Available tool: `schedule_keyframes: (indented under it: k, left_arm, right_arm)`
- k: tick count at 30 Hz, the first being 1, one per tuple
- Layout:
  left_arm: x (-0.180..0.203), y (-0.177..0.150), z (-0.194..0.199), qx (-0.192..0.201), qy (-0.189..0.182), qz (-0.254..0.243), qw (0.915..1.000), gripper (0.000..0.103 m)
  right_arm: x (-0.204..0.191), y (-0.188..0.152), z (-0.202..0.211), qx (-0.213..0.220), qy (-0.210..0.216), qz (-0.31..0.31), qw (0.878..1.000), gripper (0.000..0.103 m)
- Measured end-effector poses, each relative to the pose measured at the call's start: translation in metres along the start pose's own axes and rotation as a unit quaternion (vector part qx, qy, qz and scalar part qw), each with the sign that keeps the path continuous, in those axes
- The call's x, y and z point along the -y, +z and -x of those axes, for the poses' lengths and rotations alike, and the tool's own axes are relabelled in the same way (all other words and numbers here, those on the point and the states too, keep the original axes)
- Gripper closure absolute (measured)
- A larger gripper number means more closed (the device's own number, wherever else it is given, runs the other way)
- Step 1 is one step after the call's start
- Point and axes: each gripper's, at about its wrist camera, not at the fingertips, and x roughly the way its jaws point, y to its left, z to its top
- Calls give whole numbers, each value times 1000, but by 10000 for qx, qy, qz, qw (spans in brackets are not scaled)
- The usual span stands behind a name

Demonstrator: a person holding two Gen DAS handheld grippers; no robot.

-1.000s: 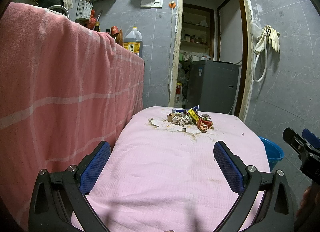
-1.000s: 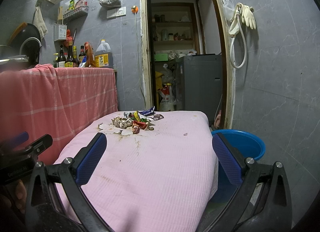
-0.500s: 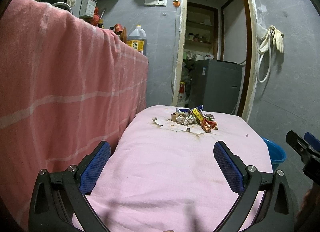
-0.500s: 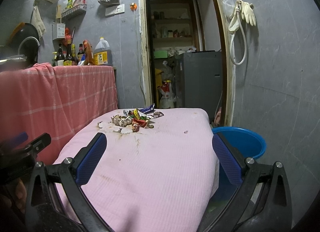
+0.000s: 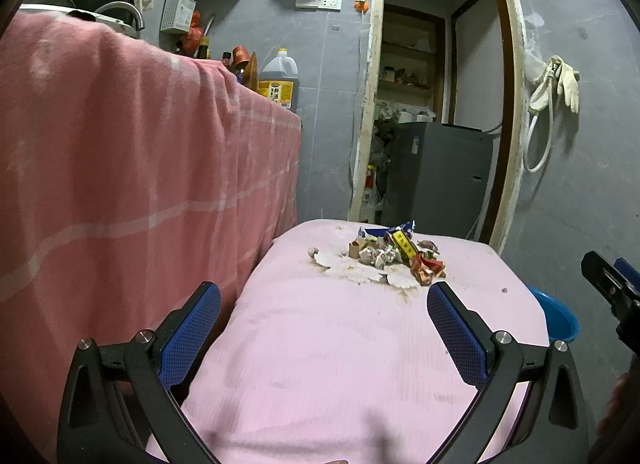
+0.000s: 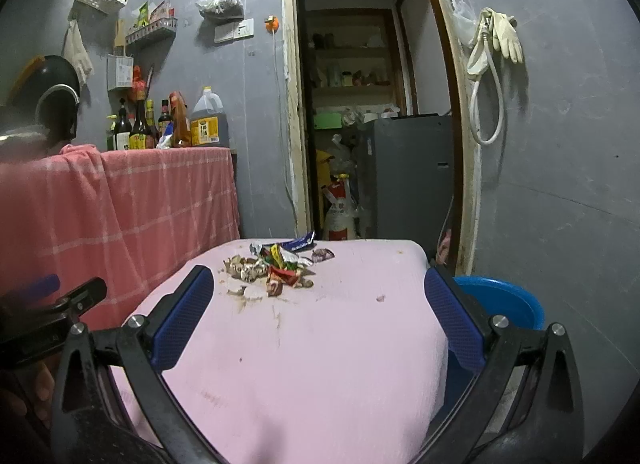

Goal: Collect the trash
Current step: 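Move both tools toward the trash pile and close the left gripper on a white wrapper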

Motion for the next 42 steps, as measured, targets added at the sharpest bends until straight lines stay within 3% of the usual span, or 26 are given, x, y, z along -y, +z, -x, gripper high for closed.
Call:
schedule_keyframes:
  k: [26, 34, 42]
  left_arm:
    - [7, 52, -91, 59, 160, -248, 9995, 2]
    - [7, 51, -129, -227, -31, -335, 9992, 2]
    - [13, 45, -172, -807, -448, -310, 9952, 2]
  right_arm:
    - [22, 26, -92, 116, 177, 407, 9989, 0]
    - [24, 20, -128, -130, 281, 743, 9968, 0]
    - [27, 14, -162, -463, 413, 839, 9945, 0]
